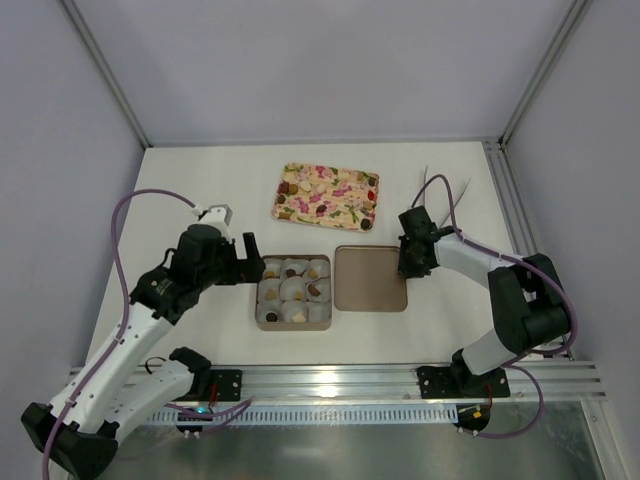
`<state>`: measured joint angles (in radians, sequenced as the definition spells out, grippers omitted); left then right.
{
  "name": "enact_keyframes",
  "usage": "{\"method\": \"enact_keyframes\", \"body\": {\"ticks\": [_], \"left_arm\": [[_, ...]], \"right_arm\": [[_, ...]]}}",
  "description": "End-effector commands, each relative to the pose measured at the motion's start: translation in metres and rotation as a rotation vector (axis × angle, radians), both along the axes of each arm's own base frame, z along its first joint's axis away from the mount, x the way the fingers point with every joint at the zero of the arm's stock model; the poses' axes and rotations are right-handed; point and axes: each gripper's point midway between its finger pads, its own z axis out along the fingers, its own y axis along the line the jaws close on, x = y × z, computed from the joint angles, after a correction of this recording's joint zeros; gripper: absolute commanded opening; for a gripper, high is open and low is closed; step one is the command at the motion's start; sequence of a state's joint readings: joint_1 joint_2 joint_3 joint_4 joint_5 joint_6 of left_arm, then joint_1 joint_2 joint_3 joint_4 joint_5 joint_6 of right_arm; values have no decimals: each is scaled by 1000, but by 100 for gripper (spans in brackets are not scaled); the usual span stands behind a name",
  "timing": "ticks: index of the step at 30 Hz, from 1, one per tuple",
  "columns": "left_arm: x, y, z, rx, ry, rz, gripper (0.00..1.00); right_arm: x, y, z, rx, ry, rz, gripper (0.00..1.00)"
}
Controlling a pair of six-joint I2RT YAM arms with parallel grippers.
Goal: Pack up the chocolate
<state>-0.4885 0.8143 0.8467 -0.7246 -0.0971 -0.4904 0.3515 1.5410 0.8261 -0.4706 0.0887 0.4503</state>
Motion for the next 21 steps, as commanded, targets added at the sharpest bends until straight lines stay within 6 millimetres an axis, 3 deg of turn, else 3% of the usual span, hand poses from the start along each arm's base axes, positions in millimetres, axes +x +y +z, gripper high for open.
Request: {"method": "enact_keyframes", "body": {"ticks": [1,5,21], "left_arm": [[6,-13,23,-57,-35,-36,100],[10,-29,29,-106,-21,-84,100],[43,-124,42,-421,42,-345,100]], "right_arm": [[12,3,5,-4,-35,5,18],[13,2,20,-2,-59,17,4],[24,-6,138,35,-262,30,4]]}}
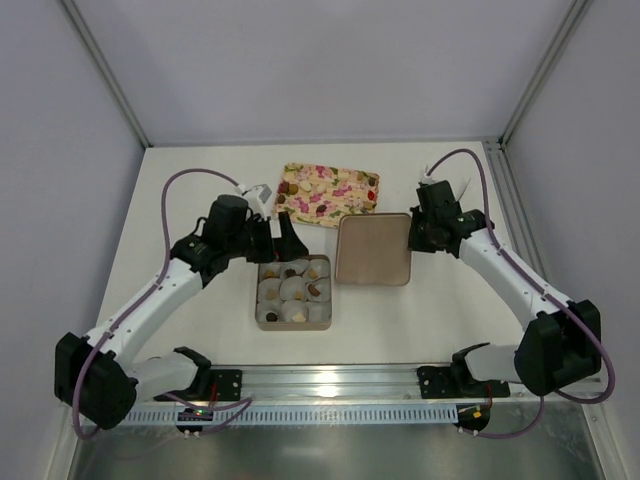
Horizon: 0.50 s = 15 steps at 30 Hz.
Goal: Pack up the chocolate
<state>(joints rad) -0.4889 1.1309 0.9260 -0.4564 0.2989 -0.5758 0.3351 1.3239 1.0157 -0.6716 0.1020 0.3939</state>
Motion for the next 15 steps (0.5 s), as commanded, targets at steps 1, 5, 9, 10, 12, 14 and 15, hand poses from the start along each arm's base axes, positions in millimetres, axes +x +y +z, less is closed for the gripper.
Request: {"method": "enact_keyframes", "body": {"ticks": [1,5,9,10,12,14,15], "left_arm": [[15,-31,35,-157,-58,-68,100],[26,-49,36,-201,-52,-93,100],[35,-65,33,-223,-40,-110,100],[35,-69,31,-229,-35,-118,100],[41,-75,25,-233,-19,-114,100],[46,-81,24,-241,-18,-118,100],[48,-84,18,-240,-3,-119,100]], "right_arm": [[2,-2,37,22,-68,10,4],[2,5,61,84,-107,32,4],[0,14,80,153,-134,64,4],[-1,16,85,165,-138,71,4],[-3,22,92,198,-145,89,4],[-3,25,99,225,-159,94,4],[-5,29,102,246,-160,108,4]]}}
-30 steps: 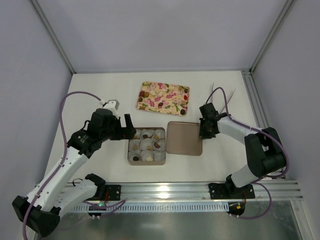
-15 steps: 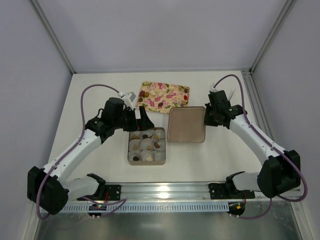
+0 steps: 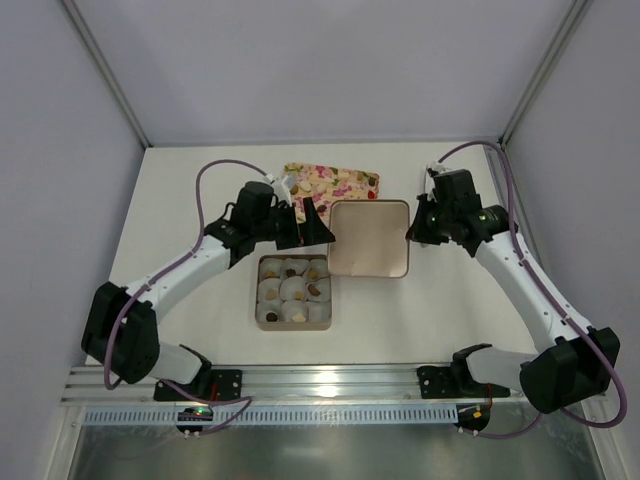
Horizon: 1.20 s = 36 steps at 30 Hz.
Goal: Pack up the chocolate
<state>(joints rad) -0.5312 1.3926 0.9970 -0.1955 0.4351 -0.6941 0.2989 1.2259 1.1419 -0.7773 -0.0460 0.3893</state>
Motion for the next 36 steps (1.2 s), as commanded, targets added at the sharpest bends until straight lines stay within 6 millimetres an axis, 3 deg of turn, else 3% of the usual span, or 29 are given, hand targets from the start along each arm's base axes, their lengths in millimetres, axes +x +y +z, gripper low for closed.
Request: {"method": "enact_keyframes", "body": {"ticks": [1,4,7,13,14,18,21,22,25,27,28,29,30,31,33,34,35,36], "left_arm": [[16,-21,23,-87,-57,-23,100],[19,-31,24,-134,-39,-41,100],[17,-44,30,-194,-33,-73,93],[16,-57,37,-299,-13,-90,51],[15,-57,36,-309,4,-87,33],[10,-57,39,-329,19,-91,0],[9,-55,44,-334,23,-79,0],[7,-53,40,-318,46,-70,0],[9,-44,39,-247,79,-14,0],[16,-37,50,-215,76,16,0],[11,-29,38,-152,151,42,0],[11,-24,37,-121,177,54,0],[16,-21,47,-122,184,57,0],[12,-17,39,-101,249,65,0],[13,-10,41,-130,299,73,0],[9,-10,41,-152,350,61,0],[8,-8,39,-157,373,64,0],[8,-5,37,-160,394,71,0]], "right_arm": [[0,17,40,113,-86,51,4],[-2,22,43,138,-87,62,4],[-2,26,46,161,-94,75,4],[-2,33,43,203,-89,90,4],[-3,34,43,206,-89,91,4],[-2,34,39,210,-94,89,4],[1,31,33,190,-100,78,10],[-1,29,29,175,-103,79,24],[-3,25,35,82,-190,84,52],[-3,21,49,5,-283,75,60],[-15,40,49,-9,-304,147,66],[-20,46,51,-37,-329,189,68],[-25,55,56,-46,-365,222,69],[-38,67,57,-81,-404,265,71],[-51,84,61,-118,-469,343,73],[-53,82,60,-167,-498,333,73],[-71,101,60,-169,-526,415,73],[-76,106,60,-202,-553,451,73]]}}
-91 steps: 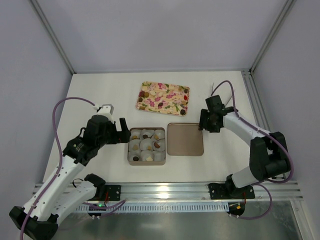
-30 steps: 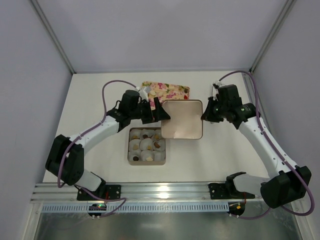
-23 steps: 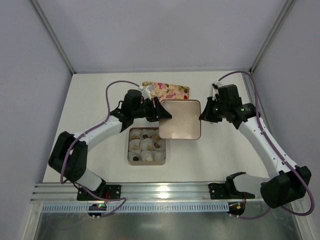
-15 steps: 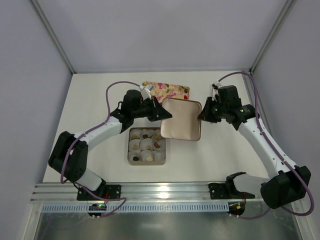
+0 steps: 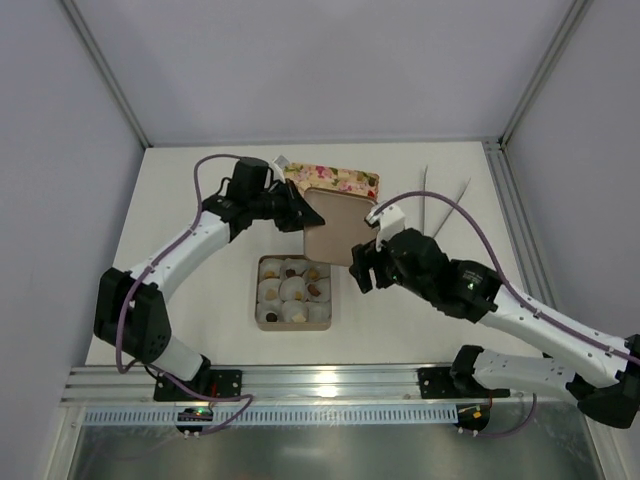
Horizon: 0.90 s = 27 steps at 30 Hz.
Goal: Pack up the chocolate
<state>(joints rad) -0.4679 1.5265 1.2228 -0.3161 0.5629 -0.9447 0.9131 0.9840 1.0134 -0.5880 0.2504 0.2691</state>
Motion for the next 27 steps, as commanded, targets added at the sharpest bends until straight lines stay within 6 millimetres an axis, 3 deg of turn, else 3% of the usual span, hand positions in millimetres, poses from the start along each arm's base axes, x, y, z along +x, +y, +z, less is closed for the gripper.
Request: {"method": "enact_keyframes", "body": {"ticks": [1,2,5,9,15,17,23,27], "left_arm": [[-21,10,-1,-25,161,-28,0],[-23,11,-3,-25,175,-26,0],[-28,14,-5,-39,214,-23,0],[-34,18,-6,-49,234,-21,0],[-45,22,-6,-61,252,-26,0],[-48,23,-6,-61,252,-29,0],[-53,25,-1,-78,252,-37,0],[-57,26,4,-90,244,-46,4]], "right_arm": [[3,-2,13,-131,-221,-43,74],[-9,11,11,-168,-252,9,74],[-14,18,11,-308,-360,26,77],[-28,45,2,-470,-481,130,77],[-17,64,-25,-697,-570,187,77],[-13,68,-24,-735,-613,185,75],[-1,76,-28,-883,-704,158,52],[3,77,-21,-910,-747,126,27]]}}
